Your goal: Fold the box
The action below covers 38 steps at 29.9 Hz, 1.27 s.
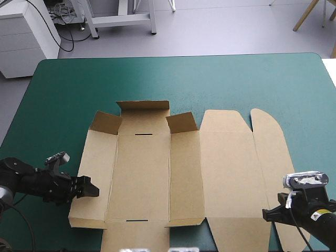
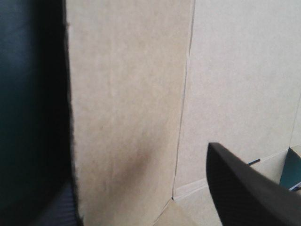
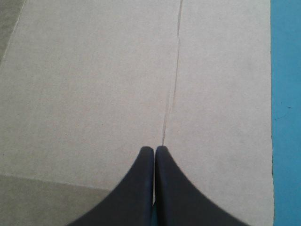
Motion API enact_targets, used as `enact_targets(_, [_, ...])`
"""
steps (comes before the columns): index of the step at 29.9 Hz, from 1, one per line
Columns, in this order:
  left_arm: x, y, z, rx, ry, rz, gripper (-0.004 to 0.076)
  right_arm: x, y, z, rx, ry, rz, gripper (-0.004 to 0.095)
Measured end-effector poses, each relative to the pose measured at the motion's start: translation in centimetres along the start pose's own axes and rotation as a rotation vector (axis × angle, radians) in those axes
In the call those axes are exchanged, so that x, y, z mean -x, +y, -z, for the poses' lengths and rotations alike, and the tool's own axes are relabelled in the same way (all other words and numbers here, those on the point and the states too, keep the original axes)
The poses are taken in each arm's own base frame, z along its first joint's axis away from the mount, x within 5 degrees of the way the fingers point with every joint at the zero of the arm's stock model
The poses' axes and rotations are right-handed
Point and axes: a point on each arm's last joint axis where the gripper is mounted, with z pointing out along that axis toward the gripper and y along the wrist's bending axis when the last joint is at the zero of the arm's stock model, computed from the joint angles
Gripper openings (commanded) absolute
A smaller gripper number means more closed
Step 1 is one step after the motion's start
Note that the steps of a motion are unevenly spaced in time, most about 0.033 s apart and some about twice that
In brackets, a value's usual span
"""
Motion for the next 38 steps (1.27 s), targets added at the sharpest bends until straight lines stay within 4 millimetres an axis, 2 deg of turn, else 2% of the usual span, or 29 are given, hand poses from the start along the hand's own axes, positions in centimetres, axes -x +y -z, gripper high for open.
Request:
enact_targets(11, [0.2, -0.3, 0.0, -0.036, -0.024, -0.002, 0.046, 0.0, 0.0, 0.0, 0.0, 0.0, 0.0, -0.0014])
enact_targets(19, [0.2, -0.3, 0.0, -0.036, -0.024, -0.005, 0.0392, 0.0, 0.0, 0.0, 0.0, 0.0, 0.0, -0.0014])
enact_targets(31, [0.3, -0.5, 0.0, -0.052, -0.035, -0.002, 0.0391, 0.0, 0.0, 0.0, 0.0, 0.0, 0.0, -0.0014])
enact_targets(38, [-0.2, -1.4, -1.1, -0.031, 0.037, -0.079, 0.0377, 0.0, 0.0, 0.0, 0.0, 0.0, 0.0, -0.0014])
